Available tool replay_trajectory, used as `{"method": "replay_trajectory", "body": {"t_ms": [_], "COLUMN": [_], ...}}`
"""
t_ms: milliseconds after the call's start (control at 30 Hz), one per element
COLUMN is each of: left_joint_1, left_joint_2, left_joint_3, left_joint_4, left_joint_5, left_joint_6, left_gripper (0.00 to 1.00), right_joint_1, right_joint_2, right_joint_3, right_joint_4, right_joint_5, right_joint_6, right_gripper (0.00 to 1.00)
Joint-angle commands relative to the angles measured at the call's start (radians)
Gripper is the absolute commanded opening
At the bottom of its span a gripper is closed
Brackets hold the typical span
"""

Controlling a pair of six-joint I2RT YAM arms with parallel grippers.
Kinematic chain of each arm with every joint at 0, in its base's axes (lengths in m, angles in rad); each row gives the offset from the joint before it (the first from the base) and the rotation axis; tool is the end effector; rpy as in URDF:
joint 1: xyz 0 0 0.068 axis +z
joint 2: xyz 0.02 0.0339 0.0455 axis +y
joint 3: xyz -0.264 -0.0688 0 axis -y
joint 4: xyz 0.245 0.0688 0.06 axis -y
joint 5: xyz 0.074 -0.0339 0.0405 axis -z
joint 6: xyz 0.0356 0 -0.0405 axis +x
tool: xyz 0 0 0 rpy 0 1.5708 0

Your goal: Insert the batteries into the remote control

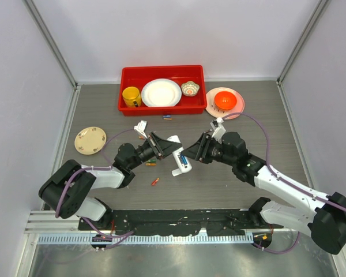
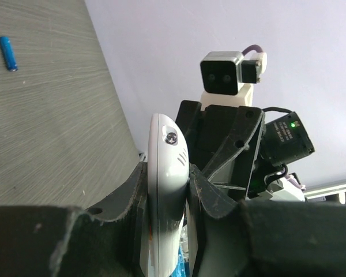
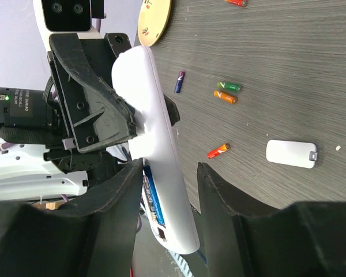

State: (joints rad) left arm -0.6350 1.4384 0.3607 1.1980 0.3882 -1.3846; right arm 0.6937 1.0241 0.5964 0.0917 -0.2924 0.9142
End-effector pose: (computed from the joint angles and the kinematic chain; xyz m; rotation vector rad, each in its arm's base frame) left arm 0.2014 -0.1652 0.2006 -0.2784 1.7636 -1.8474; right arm 0.1723 0.1566 0.2564 0.0130 2.1403 1.3059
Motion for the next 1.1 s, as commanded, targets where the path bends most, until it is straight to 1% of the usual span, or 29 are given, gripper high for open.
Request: {"method": "replay_trajectory", "body": {"t_ms": [0,167,333,433,533,567,633,700,733,800,833,867,933,967,1067], "left_joint_1": [-0.006,-0.008,-0.008,-0.008,-0.008,-0.008,-0.008,-0.008,-0.008,-0.008,-0.008,-0.008,-0.008,-0.008,-0.008], "left_joint_2": [-0.003,0.001,-0.010,-0.021,-0.024,-0.024,-0.022,-0.019,-0.016,-0.009,-0.006,-0.001,0.019,0.028,0.057], "left_joint_3": [0.020,0.021,0.030,0.035,0.041,0.043,0.044,0.046,0.047,0.052,0.052,0.060,0.066,0.072,0.081], "left_joint_4": [0.348,0.348,0.348,0.348,0.348,0.348,0.348,0.348,0.348,0.348,0.348,0.348,0.348,0.348,0.348], "left_joint_5": [0.005,0.006,0.008,0.009,0.012,0.012,0.012,0.009,0.009,0.017,0.024,0.028,0.063,0.077,0.132], "left_joint_6": [-0.002,-0.004,-0.007,-0.008,-0.013,-0.013,-0.016,-0.016,-0.019,-0.022,-0.027,-0.031,-0.051,-0.057,-0.089], "left_gripper": [0.00,0.00,0.00,0.00,0.00,0.00,0.00,0.00,0.00,0.01,0.04,0.12,0.22,0.29,0.38], "right_joint_1": [-0.006,-0.016,-0.016,-0.016,-0.016,-0.016,-0.016,-0.016,-0.016,-0.016,-0.016,-0.017,-0.016,-0.016,-0.017], "right_joint_2": [-0.053,-0.029,-0.012,0.020,0.044,0.048,0.070,0.100,0.106,0.119,0.122,0.122,0.114,0.113,0.100], "right_joint_3": [-0.006,-0.006,-0.078,-0.102,-0.122,-0.129,-0.145,-0.152,-0.162,-0.171,-0.173,-0.173,-0.168,-0.164,-0.141], "right_joint_4": [0.071,0.103,0.189,0.221,0.276,0.295,0.371,0.445,0.468,0.522,0.526,0.526,0.526,0.522,0.462], "right_joint_5": [0.001,-0.097,-0.171,-0.224,-0.257,-0.267,-0.300,-0.335,-0.343,-0.353,-0.358,-0.360,-0.367,-0.369,-0.373], "right_joint_6": [0.074,0.089,0.117,0.126,0.150,0.163,0.201,0.222,0.233,0.258,0.261,0.256,0.249,0.244,0.201], "right_gripper": [0.49,0.51,0.51,0.49,0.44,0.39,0.37,0.31,0.26,0.21,0.19,0.15,0.10,0.09,0.05]}}
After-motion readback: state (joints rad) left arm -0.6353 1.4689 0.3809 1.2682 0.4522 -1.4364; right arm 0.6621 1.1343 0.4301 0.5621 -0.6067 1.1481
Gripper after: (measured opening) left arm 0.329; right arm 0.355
